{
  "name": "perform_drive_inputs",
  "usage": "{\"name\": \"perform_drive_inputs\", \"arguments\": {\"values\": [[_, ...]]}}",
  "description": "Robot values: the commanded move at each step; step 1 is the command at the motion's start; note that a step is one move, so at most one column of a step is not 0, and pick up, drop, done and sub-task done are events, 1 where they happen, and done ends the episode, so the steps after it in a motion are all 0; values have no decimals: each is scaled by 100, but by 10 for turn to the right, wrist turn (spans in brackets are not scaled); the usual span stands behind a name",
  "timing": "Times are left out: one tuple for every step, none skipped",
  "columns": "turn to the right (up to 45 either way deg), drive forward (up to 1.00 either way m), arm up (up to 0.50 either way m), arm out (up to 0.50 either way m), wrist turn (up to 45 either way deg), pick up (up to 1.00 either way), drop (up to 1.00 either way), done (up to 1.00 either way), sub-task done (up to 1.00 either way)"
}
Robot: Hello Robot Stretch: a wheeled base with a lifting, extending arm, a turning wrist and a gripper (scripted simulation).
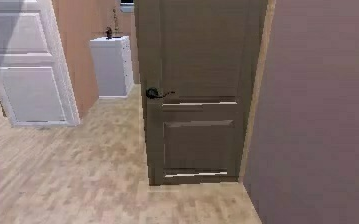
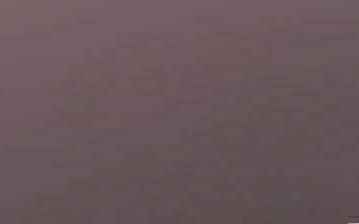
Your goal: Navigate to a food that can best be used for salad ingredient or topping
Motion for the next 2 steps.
{"name": "perform_drive_inputs", "arguments": {"values": [[-330,0,0,0,0,0,0,0,0],[-30,0,0,0,0,0,0,0,0]]}}
